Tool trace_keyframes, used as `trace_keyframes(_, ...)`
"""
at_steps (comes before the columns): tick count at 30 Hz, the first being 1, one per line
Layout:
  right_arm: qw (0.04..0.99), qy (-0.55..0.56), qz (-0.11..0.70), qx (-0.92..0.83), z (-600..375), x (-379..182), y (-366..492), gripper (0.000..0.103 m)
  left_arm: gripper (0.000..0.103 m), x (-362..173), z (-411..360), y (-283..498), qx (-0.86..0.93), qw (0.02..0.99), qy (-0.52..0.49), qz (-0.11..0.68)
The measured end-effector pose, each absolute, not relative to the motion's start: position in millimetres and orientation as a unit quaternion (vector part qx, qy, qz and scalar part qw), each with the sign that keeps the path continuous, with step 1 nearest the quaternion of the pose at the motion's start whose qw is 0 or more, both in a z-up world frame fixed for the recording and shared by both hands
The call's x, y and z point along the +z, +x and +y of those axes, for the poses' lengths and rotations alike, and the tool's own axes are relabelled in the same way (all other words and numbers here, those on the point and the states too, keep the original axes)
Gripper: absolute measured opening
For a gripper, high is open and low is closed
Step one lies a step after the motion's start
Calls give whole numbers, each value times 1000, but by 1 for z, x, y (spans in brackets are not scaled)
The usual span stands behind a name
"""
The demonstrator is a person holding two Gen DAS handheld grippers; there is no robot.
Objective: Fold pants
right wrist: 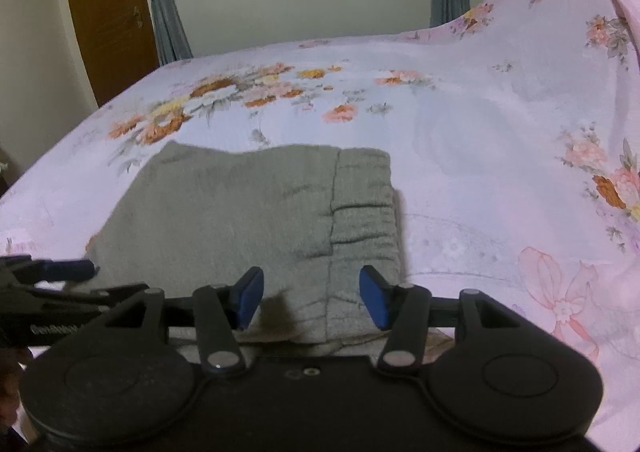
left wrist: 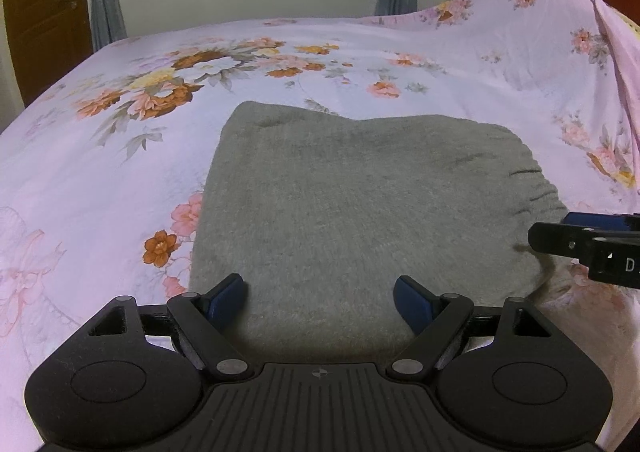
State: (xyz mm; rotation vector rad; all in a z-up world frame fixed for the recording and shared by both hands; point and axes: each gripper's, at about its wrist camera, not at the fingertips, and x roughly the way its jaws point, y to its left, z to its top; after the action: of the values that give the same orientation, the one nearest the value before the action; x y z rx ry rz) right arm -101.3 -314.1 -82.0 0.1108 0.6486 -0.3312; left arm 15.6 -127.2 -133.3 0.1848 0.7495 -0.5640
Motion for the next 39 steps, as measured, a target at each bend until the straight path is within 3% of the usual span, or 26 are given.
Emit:
trace_keyframes(5, 935, 68, 310, -160, -316, -76, -106, 61, 82, -126, -119, 15, -267, 892, 73, 357)
trace_keyframes(15, 927, 67, 331, -161, -327, -82, -108, 64, 82, -131, -104, 31, -240, 892, 64, 377)
trace_keyframes(17, 924, 64, 339, -164, -328, -86, -108, 73, 82, -137, -103, 34, -239, 888, 60, 389)
trace_keyframes(23, 922, 95, 338, -162, -346, -83, -111, 72, 82, -139, -99, 42, -238, 887, 51, 393)
trace_keyframes(32, 900, 214, 364, -109, -395, -100, -102, 85, 82, -152, -80, 74, -245, 869, -4, 429)
trace_keyframes(38, 876, 300, 376, -44, -425, -121, -94, 87, 81, -173, -69, 96, -285, 836, -70, 464)
trace_keyframes(39, 873, 310, 375, -32, -429, -124, -94, 87, 77, -175, -68, 99, -296, 830, -76, 467)
